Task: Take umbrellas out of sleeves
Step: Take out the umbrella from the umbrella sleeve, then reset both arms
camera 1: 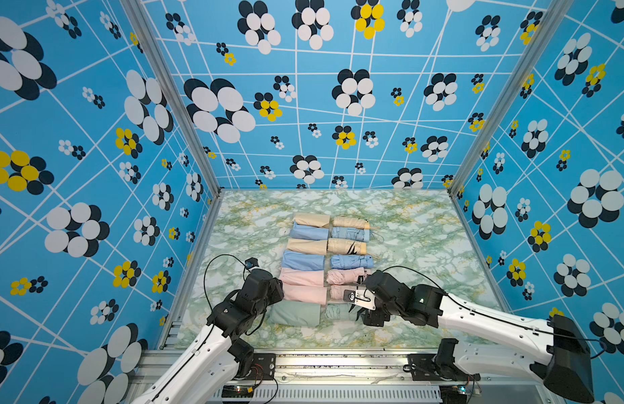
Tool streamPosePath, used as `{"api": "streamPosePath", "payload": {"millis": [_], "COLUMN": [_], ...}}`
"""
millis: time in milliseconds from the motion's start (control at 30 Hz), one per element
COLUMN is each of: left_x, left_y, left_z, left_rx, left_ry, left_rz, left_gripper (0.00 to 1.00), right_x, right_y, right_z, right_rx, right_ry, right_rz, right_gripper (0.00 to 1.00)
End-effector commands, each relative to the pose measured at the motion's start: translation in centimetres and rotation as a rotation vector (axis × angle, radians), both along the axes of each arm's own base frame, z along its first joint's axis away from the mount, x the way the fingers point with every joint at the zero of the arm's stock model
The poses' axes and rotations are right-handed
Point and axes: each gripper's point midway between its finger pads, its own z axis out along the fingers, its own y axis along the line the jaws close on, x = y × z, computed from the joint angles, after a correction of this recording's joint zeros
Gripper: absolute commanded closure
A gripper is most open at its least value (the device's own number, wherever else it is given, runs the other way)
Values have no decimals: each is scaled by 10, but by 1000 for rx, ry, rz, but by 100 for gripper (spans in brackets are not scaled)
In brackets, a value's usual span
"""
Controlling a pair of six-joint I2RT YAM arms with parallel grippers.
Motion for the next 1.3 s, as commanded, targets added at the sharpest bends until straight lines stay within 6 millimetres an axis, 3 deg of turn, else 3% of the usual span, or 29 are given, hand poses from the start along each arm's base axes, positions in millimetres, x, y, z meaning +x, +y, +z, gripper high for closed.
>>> {"api": "streamPosePath", "payload": {"millis": [0, 233, 500, 867, 1100, 1267], "left_x": [7, 27, 52, 79, 91, 98], "left_y": [7, 10, 11, 38, 52, 60], "left_z": [17, 37, 50, 56, 47, 40], "left_rx": [48, 109, 178, 288, 376, 428], "left_ry": [-51, -133, -219, -296, -336, -386], "left_rz": [11, 23, 26, 91, 100, 107], "left_gripper": [47, 37, 23, 5, 1, 1], "right_x": [15, 38, 71, 139, 168, 181], "right_y": [15, 15, -7, -83, -140, -170], "right_z": [27, 65, 79, 80, 60, 41], "right_rx": [186, 353, 444, 527, 525, 545], "right_ry": [-71, -191, -236, -295, -312, -318], "right_rz": [-76, -189, -364, -737, -952, -1070], "right_gripper": [1, 1, 1, 1, 1, 1]}}
